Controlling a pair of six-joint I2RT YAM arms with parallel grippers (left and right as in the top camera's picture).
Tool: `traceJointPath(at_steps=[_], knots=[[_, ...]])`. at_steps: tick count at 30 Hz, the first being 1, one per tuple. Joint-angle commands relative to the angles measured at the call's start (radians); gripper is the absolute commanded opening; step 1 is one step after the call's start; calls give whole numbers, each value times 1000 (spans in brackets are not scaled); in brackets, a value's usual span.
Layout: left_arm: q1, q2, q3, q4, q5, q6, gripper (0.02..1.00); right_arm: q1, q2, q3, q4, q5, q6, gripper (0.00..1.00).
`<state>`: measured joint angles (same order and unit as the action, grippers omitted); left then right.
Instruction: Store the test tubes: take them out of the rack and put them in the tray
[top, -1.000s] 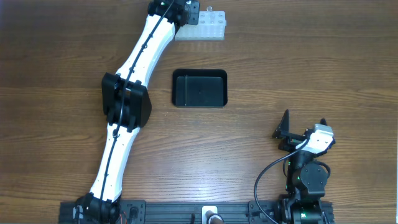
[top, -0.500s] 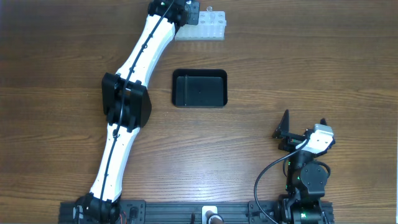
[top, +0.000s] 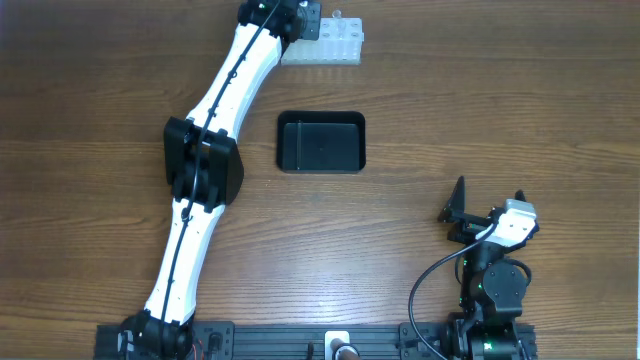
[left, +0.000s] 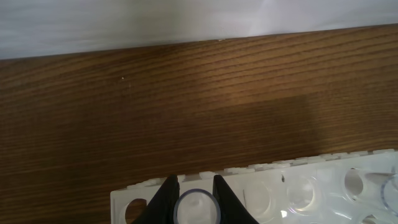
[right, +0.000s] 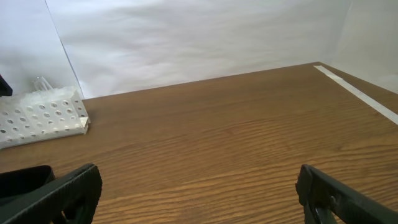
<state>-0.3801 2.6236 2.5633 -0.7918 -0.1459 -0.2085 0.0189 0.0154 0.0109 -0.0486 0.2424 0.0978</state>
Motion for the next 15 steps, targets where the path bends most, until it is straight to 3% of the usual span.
traceJointPath(at_steps=[1, 15], knots=[[3, -47, 17, 3, 6, 3, 102, -5, -11, -5, -3, -2, -6, 993], [3, -158, 17, 2, 5, 4, 66, -5, -11, -5, -3, -2, -6, 993]])
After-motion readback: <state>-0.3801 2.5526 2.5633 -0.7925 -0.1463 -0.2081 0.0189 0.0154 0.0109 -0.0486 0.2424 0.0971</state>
